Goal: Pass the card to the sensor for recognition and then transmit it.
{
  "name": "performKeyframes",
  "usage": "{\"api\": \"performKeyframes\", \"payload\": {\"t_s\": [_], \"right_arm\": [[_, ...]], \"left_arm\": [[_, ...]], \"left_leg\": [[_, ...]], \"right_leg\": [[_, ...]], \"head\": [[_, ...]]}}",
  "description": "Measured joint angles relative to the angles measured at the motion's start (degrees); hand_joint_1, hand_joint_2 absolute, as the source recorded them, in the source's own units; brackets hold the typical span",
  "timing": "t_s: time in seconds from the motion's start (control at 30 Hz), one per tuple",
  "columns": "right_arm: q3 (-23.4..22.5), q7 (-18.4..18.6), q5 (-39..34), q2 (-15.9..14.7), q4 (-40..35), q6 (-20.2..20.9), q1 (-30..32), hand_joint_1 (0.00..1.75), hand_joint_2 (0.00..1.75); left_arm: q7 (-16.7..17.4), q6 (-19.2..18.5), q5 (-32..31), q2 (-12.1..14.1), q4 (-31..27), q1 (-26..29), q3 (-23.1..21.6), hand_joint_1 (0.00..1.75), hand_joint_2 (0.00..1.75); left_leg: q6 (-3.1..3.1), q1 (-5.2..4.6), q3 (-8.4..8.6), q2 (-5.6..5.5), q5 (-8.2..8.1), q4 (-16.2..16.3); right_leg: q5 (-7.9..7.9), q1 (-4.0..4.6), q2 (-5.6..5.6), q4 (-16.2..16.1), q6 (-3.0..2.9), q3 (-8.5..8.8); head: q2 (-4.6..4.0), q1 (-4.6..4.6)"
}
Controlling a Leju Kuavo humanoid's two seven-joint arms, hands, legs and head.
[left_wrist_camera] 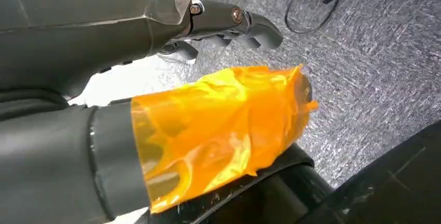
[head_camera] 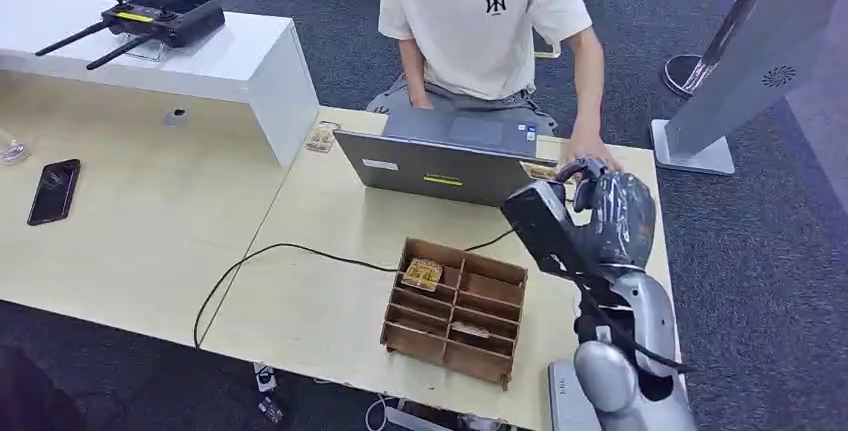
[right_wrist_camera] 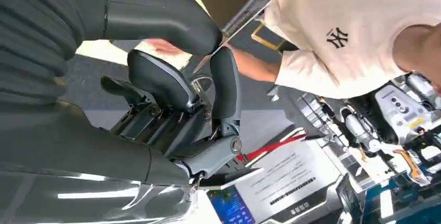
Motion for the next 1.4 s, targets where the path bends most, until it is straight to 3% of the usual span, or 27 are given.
{"api": "performKeyframes", "payload": {"t_s": [0.33, 0.77, 0.83, 0.87, 1.17, 1.4], "right_arm": [[-1.59, 2.82, 1.86, 1.7, 11.26, 0.59, -8.93, 1.75, 1.75], [-2.75, 3.28, 3.11, 3.13, 17.65, -0.37, -11.85, 1.75, 1.75], [-2.75, 3.24, 3.43, 3.32, 18.06, -0.37, -11.87, 1.31, 1.75], [-2.75, 3.22, 3.65, 3.37, 18.24, -0.37, -11.87, 0.0, 1.75], [-2.75, 2.76, 5.29, 3.85, 18.96, -0.3, -11.06, 0.0, 1.75], [-2.78, -2.14, 0.74, 4.92, 14.82, -3.06, -6.1, 0.0, 1.75]], "left_arm": [[0.48, -1.14, -1.07, -0.02, -0.02, -0.87, -1.6, 0.0, 0.0], [0.59, -1.57, -1.36, -0.04, -0.02, -1.17, -2.01, 0.0, 0.0], [0.61, -1.57, -1.36, -0.04, -0.02, -1.17, -2.01, 0.0, 0.0], [0.63, -1.57, -1.36, -0.04, -0.02, -1.17, -2.01, 0.0, 0.0], [1.05, -1.36, -1.03, -0.07, -0.02, -1.14, -2.01, 0.0, 0.0], [1.0, 0.13, -0.07, -0.11, -0.02, -0.78, -1.84, 0.0, 0.0]], "left_leg": [[0.0, 0.0, -0.01, -0.02, 0.0, 0.0], [0.0, 0.0, -0.01, -0.02, 0.0, 0.0], [0.0, 0.0, -0.01, -0.02, 0.0, 0.0], [0.0, 0.0, -0.01, -0.02, 0.0, 0.0], [0.0, 0.0, -0.01, -0.02, 0.0, 0.0], [0.0, 0.01, -0.01, -0.03, -0.01, 0.0]], "right_leg": [[0.0, 0.0, 0.0, 0.0, 0.0, 0.0], [0.0, 0.0, 0.0, 0.0, 0.0, -0.01], [0.0, 0.0, 0.0, 0.0, 0.0, -0.01], [0.0, 0.0, -0.01, 0.0, 0.0, -0.01], [0.0, 0.0, -0.01, 0.0, 0.0, -0.02], [-0.03, 0.0, -0.01, 0.0, 0.01, -0.03]], "head": [[0.0, 0.0], [0.0, 0.0], [0.0, -0.02], [0.0, -0.02], [0.0, -0.02], [0.0, -0.02]]}}
